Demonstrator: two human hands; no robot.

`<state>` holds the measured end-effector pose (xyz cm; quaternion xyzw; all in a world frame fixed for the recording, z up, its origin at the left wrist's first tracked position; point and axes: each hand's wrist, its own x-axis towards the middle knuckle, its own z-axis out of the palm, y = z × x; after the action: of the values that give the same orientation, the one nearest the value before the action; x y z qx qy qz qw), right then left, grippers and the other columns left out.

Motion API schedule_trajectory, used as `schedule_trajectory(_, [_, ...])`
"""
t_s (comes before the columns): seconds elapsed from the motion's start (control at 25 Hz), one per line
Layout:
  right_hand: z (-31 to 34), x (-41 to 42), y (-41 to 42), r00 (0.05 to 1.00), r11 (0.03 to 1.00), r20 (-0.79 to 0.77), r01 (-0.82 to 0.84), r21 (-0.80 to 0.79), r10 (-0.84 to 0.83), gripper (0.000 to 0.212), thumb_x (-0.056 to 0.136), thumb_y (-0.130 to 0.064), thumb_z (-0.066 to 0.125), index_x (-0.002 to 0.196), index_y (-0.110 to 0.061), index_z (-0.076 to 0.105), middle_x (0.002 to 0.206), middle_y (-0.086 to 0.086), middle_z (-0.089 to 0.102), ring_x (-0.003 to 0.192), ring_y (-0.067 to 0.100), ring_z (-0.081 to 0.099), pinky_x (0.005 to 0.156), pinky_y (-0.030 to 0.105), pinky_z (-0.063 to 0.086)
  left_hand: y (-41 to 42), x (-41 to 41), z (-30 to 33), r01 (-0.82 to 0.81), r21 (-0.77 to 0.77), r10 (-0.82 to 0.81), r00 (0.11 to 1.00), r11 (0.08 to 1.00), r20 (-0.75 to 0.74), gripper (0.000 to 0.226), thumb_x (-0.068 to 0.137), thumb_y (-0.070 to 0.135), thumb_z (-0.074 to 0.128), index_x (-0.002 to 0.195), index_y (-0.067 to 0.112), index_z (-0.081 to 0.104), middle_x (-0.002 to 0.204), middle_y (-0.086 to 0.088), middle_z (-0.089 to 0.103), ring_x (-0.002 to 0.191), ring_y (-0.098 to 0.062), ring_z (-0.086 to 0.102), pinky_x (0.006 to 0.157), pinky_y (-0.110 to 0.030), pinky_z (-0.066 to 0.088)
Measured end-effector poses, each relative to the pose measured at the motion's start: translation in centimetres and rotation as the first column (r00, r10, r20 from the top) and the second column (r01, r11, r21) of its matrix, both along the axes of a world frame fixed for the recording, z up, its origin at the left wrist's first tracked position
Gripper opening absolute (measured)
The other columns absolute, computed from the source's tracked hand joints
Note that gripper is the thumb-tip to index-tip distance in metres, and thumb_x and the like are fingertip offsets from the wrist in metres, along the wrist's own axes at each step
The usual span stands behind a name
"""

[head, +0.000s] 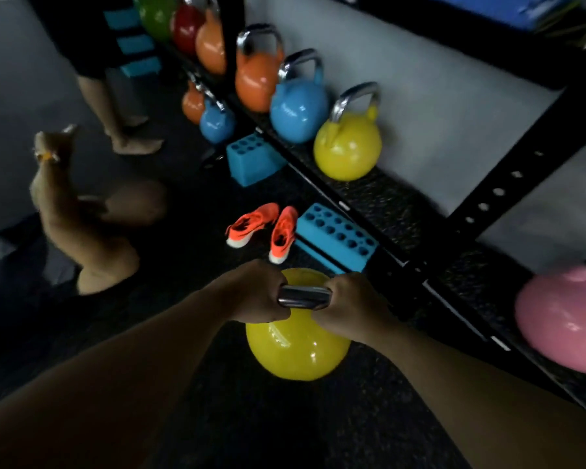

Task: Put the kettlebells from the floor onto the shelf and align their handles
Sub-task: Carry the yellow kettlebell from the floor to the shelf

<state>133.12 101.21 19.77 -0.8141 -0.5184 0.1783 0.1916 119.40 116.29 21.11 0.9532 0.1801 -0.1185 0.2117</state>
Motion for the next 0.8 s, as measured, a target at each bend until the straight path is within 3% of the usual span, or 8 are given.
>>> schedule_trajectory(0.08, [0.9,5.1,0.4,0.995,0.997,0.067,0.066,0.035,-0.069,0.038,0.057,-0.031,0.069,0.045,-0.022,0.033,0.039,-0.006,0.032,0.042,0.017,0.049,0.035,0.020,0.020,1.2,6.0,0.7,0.081,0.041,-0.082,0.996,0.996,0.032,0.025,0.075,0.036,0.073,0.073,0.012,0.065,0.068,-0.005,0.064,0.064,-0.022,0.062,0.049,-0.032,0.041])
schedule_trajectory(0.16, [1.6,9.7,1.4,0.981,0.988,0.118,0.148,0.043,-0.152,0.028,0.057,-0.030,0.067,0.052,-0.017,0.044,0.043,-0.005,0.037,0.051,0.021,0.059,0.041,0.019,0.027,3.0,11.7,1.2,0.150,0.081,-0.155,0.986,0.985,0.062,0.026,0.075,0.038,0.073,0.072,0.012,0.067,0.067,-0.004,0.062,0.065,-0.023,0.062,0.042,-0.028,0.035])
schedule_trajectory(0.24, [1.9,14.4,2.9,0.957,0.961,0.123,0.247,0.125,-0.262,0.018,0.055,-0.028,0.064,0.068,-0.017,0.062,0.045,0.000,0.047,0.051,0.020,0.061,0.042,0.014,0.029,5.4,17.9,1.4,0.200,0.092,-0.209,0.972,0.976,0.108,0.029,0.071,0.037,0.072,0.058,0.018,0.054,0.057,0.002,0.052,0.063,-0.021,0.062,0.040,-0.019,0.027])
schedule_trajectory(0.32, [2.1,18.6,4.5,0.921,0.929,0.174,0.316,0.194,-0.350,0.031,0.053,-0.027,0.064,0.083,-0.021,0.067,0.051,0.006,0.061,0.051,0.023,0.063,0.045,0.013,0.031,7.9,23.6,1.6,0.271,0.052,-0.276,0.949,0.961,0.153,0.031,0.068,0.034,0.071,0.055,0.019,0.046,0.053,0.002,0.048,0.062,-0.024,0.063,0.046,-0.023,0.034])
schedule_trajectory(0.48, [2.2,24.3,7.4,0.838,0.878,0.267,0.436,0.198,-0.477,0.023,0.055,-0.028,0.060,0.069,-0.011,0.067,0.061,0.015,0.067,0.060,0.036,0.066,0.051,0.028,0.042,11.3,32.4,2.2,0.396,0.081,-0.403,0.907,0.915,0.119,0.023,0.067,0.037,0.068,0.066,0.015,0.060,0.059,0.000,0.057,0.064,-0.022,0.062,0.051,-0.029,0.040])
schedule_trajectory(0.6, [1.9,28.3,9.1,0.774,0.813,0.249,0.559,0.163,-0.582,0.026,0.063,-0.030,0.059,0.076,-0.010,0.071,0.075,0.017,0.071,0.076,0.039,0.067,0.060,0.033,0.049,13.3,38.2,2.3,0.456,0.144,-0.476,0.864,0.878,0.162,0.022,0.066,0.036,0.067,0.071,0.014,0.066,0.064,-0.001,0.063,0.063,-0.018,0.059,0.051,-0.028,0.037])
schedule_trajectory(0.8, [1.0,32.1,9.7,0.716,0.726,0.122,0.668,0.164,-0.687,0.021,0.069,-0.021,0.063,0.086,-0.013,0.072,0.075,0.013,0.069,0.075,0.035,0.065,0.059,0.021,0.037,14.1,44.4,1.3,0.530,0.166,-0.553,0.816,0.832,0.167,0.015,0.063,0.035,0.063,0.071,0.023,0.059,0.066,-0.002,0.063,0.064,-0.019,0.060,0.051,-0.027,0.035])
